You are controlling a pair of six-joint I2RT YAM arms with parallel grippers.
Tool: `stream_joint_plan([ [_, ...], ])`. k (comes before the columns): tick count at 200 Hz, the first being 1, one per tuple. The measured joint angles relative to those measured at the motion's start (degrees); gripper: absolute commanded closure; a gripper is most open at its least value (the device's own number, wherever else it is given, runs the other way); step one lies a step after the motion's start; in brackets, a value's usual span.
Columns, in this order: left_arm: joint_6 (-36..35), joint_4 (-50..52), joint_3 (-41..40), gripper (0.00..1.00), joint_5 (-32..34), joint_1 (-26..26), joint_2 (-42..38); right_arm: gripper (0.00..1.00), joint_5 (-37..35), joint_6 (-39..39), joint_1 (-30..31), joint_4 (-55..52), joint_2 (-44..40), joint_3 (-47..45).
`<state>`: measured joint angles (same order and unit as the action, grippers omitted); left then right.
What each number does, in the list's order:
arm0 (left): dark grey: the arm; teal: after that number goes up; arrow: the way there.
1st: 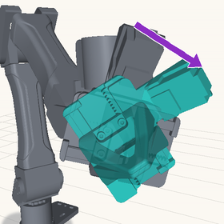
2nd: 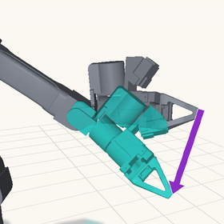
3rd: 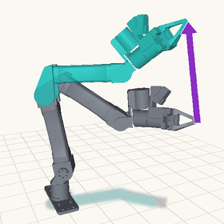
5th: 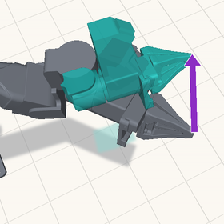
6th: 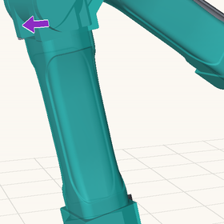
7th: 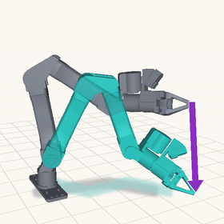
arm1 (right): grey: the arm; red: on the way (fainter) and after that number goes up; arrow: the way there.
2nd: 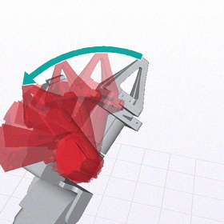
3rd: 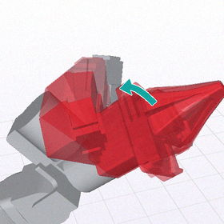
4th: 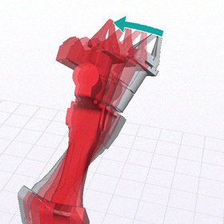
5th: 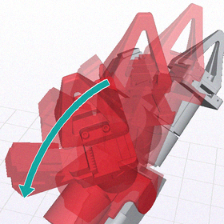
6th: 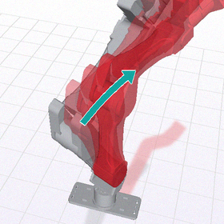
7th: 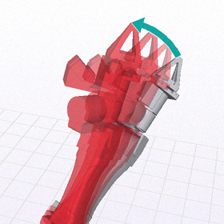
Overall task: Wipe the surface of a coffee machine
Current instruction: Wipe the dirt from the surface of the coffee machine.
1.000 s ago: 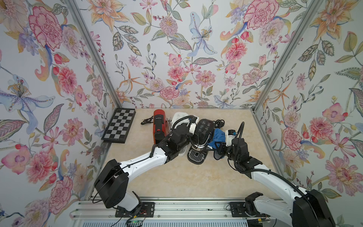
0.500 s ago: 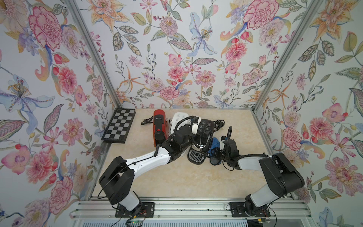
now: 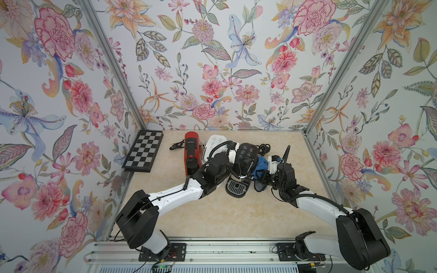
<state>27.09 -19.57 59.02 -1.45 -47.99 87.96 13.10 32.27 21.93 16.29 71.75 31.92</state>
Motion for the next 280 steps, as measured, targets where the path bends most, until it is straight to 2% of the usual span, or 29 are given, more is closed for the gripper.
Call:
stream_joint_plan([
  [47, -0.9, 6.7, 0.1, 0.01, -0.1, 1.1, -3.8, 0.67, -1.5, -0.5, 4.2, -5.5, -7.2, -0.5],
  [87, -0.9, 7.1, -1.4, 0.01, -0.1, 2.8, -4.9, 0.66, -3.3, -0.4, 9.8, -9.6, -10.8, -3.8],
  [113, -0.5, 6.9, -1.5, 0.01, -1.7, 3.0, -4.5, 0.67, -3.7, -0.2, 10.6, -11.1, -11.0, -6.4],
  [162, 1.1, 3.1, -1.0, 0.01, -5.9, 3.0, -1.6, 0.67, -4.5, 0.8, 13.8, -9.9, -4.4, -7.0],
  [228, 1.9, 2.8, -0.9, 0.01, -7.4, 2.7, -1.3, 0.67, -3.0, 3.0, 16.3, -2.5, 2.4, -5.7],
  [280, 2.8, 0.5, 0.1, 0.01, -7.8, 2.4, 1.2, 0.69, -0.2, 6.7, 9.7, 11.9, 11.6, -6.8],
])
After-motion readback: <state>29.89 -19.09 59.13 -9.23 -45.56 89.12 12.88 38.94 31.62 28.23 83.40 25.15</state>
